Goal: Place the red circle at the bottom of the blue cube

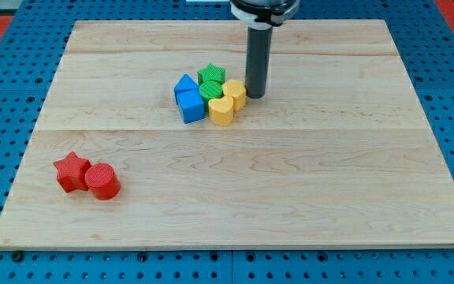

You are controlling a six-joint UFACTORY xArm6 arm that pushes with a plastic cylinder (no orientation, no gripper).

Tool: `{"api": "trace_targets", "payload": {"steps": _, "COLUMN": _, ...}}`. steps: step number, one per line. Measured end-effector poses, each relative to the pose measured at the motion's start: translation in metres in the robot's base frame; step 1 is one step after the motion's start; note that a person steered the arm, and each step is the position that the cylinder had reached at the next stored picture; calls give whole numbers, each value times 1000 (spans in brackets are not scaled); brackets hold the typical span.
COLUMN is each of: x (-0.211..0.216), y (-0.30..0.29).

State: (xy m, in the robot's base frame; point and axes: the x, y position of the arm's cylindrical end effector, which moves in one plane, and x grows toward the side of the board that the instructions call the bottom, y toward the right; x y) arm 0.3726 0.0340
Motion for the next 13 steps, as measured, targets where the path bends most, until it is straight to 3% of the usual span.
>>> {"api": "trace_targets", "payload": {"steps": 1, "x": 24, "y": 64}}
{"api": "trace_targets", "payload": {"steps": 2, "x": 143, "y": 60}}
{"api": "trace_targets", "payload": {"steps": 3, "x": 211, "y": -17}}
{"api": "trace_targets", "payload": {"steps": 4, "x": 226, "y": -107}}
{"api": "trace_targets", "payload": {"steps": 6, "x": 221, "y": -173}}
{"api": "trace_targets", "payload": {"steps": 8, "x": 193, "y": -152}}
{"api": "trace_targets", "payload": {"steps": 9, "x": 221, "y": -184}}
{"api": "trace_targets", "payload": {"steps": 10, "x": 184, "y": -225}}
{"api": "trace_targets", "payload": {"steps": 11, "x": 142, "y": -182}}
{"api": "trace_targets", "payload": {"steps": 13, "x": 115, "y": -94}}
